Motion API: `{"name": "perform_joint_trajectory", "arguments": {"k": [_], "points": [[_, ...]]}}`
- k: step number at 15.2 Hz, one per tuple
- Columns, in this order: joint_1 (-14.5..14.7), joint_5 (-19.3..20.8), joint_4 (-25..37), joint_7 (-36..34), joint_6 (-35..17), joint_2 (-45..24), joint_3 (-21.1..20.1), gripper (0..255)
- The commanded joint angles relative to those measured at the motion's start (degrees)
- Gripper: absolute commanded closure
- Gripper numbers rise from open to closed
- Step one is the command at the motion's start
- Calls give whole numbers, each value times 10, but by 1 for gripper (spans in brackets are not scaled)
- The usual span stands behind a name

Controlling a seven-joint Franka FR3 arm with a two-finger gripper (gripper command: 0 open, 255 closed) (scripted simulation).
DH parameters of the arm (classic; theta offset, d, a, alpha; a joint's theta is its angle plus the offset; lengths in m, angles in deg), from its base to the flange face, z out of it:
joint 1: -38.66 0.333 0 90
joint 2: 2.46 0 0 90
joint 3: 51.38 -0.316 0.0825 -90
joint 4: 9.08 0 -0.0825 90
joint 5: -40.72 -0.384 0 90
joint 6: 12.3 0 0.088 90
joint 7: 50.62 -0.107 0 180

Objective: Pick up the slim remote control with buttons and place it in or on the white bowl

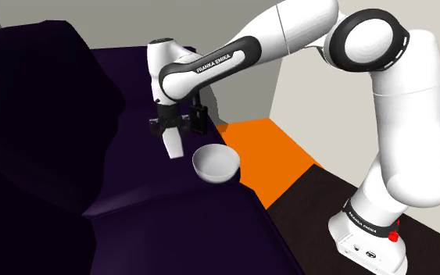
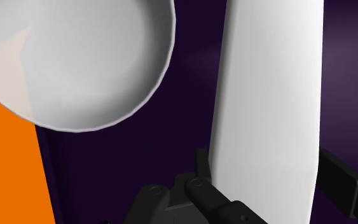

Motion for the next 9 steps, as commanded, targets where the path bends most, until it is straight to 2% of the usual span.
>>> {"name": "perform_joint_trajectory", "arguments": {"k": [1,5,9], "points": [[0,-2,9,1,12,4,-1,255],[0,-6,23,4,36,14,-3,255],[-30,-32,-120,19,-14,111,-11,255]]}}
